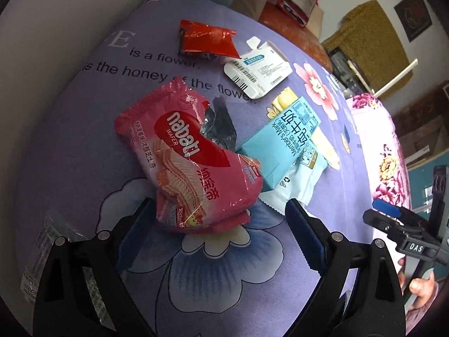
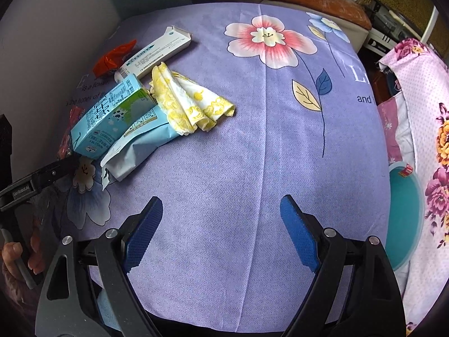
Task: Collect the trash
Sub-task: 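Grasp the pink nabati wafer pack with the left gripper while the right grasps the yellow napkin, then carry the wafer pack and napkin over the bin and open both grippers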
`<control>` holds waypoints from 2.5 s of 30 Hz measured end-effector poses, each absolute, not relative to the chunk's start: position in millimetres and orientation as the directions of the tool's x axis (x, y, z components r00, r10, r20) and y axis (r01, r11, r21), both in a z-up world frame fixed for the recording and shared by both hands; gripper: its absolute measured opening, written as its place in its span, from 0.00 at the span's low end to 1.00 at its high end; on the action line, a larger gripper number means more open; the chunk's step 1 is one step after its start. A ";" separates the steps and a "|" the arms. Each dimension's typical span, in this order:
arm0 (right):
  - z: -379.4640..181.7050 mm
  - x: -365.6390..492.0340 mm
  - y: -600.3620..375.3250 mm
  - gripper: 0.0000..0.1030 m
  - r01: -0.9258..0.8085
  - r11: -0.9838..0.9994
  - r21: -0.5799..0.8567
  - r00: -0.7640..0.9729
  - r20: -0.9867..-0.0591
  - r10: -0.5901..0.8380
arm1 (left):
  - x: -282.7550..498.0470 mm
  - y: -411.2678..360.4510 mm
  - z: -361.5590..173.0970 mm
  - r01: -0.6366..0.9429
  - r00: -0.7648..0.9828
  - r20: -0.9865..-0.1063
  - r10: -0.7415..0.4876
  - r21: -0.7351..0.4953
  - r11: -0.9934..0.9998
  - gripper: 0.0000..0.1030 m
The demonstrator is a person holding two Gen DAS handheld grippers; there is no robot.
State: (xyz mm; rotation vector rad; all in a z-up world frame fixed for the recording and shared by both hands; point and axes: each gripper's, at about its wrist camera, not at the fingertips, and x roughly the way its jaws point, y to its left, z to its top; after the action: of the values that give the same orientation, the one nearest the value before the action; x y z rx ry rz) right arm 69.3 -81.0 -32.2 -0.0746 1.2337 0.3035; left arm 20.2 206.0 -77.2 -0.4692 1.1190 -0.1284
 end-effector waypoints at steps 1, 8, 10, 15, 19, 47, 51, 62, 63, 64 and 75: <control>-29.7 72.5 -80.2 0.79 -0.273 0.956 0.108 0.299 -0.935 0.191 | 17.7 206.5 -74.4 -0.127 0.442 -0.837 -0.324 -0.415 0.901 0.90; -19.6 103.5 -63.4 0.79 -0.317 0.942 0.108 0.306 -0.929 0.209 | 4.5 227.9 -51.4 -0.117 0.481 -0.814 -0.325 -0.427 0.896 0.90; -19.8 111.7 -55.5 0.79 -0.339 0.934 0.109 0.305 -0.927 0.219 | 6.3 235.3 -48.1 -0.145 0.502 -0.813 -0.294 -0.415 0.898 0.90; -28.6 134.3 -35.9 0.79 -0.374 0.921 0.110 0.285 -0.931 0.227 | 26.5 239.6 -65.4 -0.193 0.455 -0.852 -0.260 -0.379 0.905 0.90; -38.8 151.3 -25.0 0.79 -0.387 0.918 0.087 0.280 -0.937 0.207 | 38.3 233.8 -81.4 -0.196 0.416 -0.885 -0.208 -0.311 0.930 0.90; -56.2 173.0 -26.3 0.10 -0.396 0.913 0.101 0.330 -0.912 0.244 | 65.3 240.5 -70.6 -0.230 0.463 -0.883 -0.078 -0.205 0.951 0.49; -35.6 158.2 -40.2 0.09 -0.378 0.920 0.100 0.381 -0.889 0.253 | 54.5 244.3 -65.8 -0.257 0.480 -0.876 -0.055 -0.200 0.946 0.62; -20.6 87.2 -69.2 0.09 -0.353 0.918 0.178 0.375 -0.872 0.314 | 8.1 238.2 -63.9 -0.293 0.450 -0.892 -0.050 -0.200 0.935 0.80; -21.6 80.9 -70.8 0.09 -0.351 0.918 0.185 0.373 -0.872 0.318 | 5.7 237.5 -65.2 -0.296 0.447 -0.893 -0.058 -0.209 0.932 0.81; -22.9 75.6 -72.2 0.09 -0.350 0.917 0.192 0.370 -0.871 0.323 | 4.3 236.2 -66.3 -0.298 0.444 -0.894 -0.064 -0.215 0.930 0.82; -23.3 45.2 -91.8 0.09 -0.321 0.919 0.229 0.371 -0.862 0.344 | 3.5 190.6 -82.9 -0.136 0.420 -0.902 -0.100 -0.171 0.976 0.91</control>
State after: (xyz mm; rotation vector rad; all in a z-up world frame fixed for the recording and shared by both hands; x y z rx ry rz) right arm 45.2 -91.8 -23.3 0.0237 1.1112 0.4264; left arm 3.5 190.6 -82.9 -0.2322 1.1406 0.0232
